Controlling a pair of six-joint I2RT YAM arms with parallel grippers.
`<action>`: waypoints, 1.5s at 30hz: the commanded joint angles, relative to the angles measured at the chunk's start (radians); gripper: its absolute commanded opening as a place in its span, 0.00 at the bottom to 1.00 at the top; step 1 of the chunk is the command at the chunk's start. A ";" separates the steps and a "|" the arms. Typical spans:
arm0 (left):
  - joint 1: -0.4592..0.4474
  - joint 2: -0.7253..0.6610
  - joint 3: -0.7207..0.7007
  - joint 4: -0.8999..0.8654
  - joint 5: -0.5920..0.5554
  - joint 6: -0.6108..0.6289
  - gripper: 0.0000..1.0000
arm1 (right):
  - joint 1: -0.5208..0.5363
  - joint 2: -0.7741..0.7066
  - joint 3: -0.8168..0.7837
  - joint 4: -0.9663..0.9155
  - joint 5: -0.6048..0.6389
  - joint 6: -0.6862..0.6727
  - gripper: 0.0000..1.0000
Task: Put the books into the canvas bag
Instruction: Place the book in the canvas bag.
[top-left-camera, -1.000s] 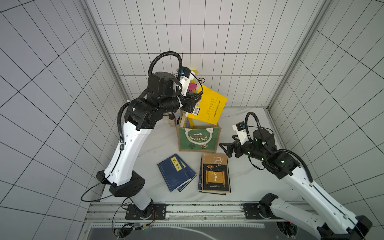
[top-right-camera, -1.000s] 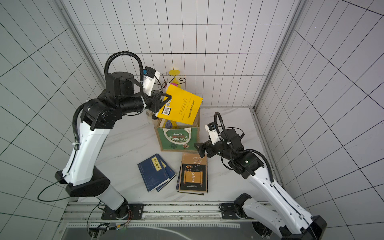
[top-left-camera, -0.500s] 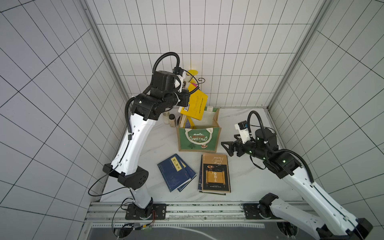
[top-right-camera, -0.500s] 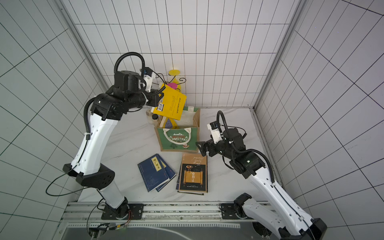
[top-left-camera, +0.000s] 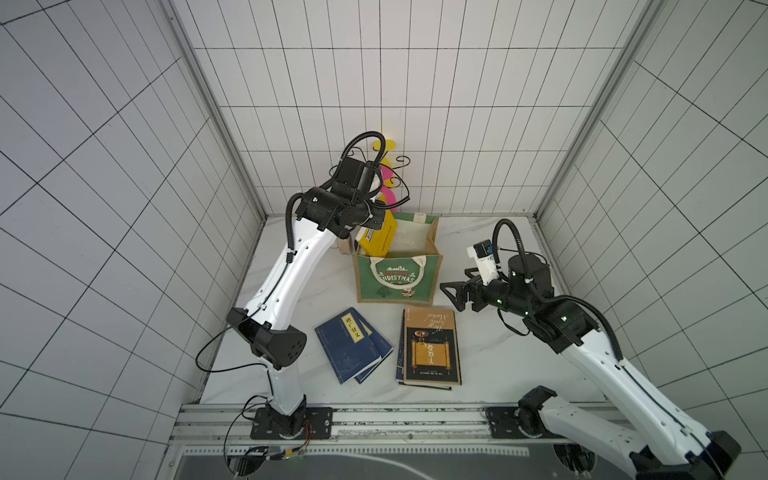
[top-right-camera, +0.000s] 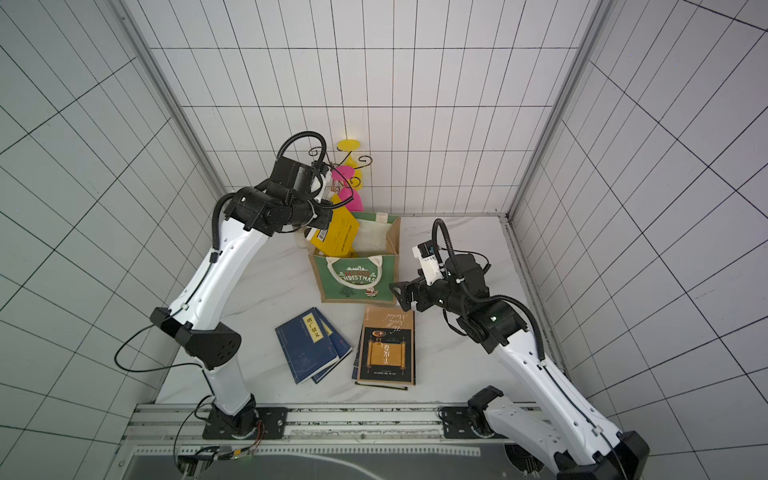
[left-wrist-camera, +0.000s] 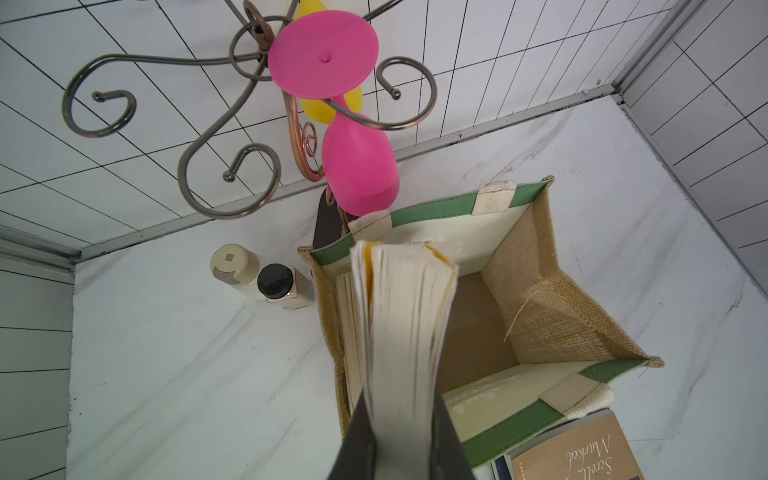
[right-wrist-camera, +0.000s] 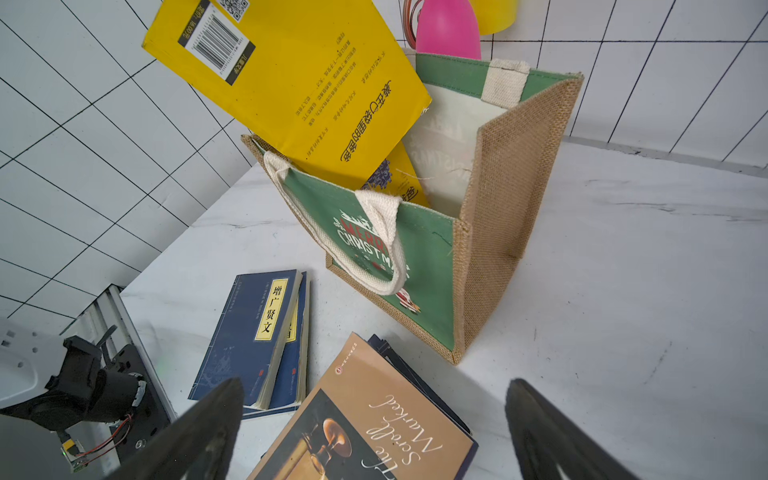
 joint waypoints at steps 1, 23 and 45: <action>-0.008 0.002 -0.012 0.071 -0.028 0.016 0.00 | -0.009 0.006 0.009 0.034 -0.037 0.004 0.99; -0.039 0.176 -0.070 0.138 -0.120 -0.031 0.00 | -0.009 -0.033 -0.088 0.052 -0.039 -0.003 0.99; -0.006 0.228 -0.155 0.210 -0.110 -0.066 0.05 | -0.009 -0.041 -0.152 0.070 -0.077 0.008 0.99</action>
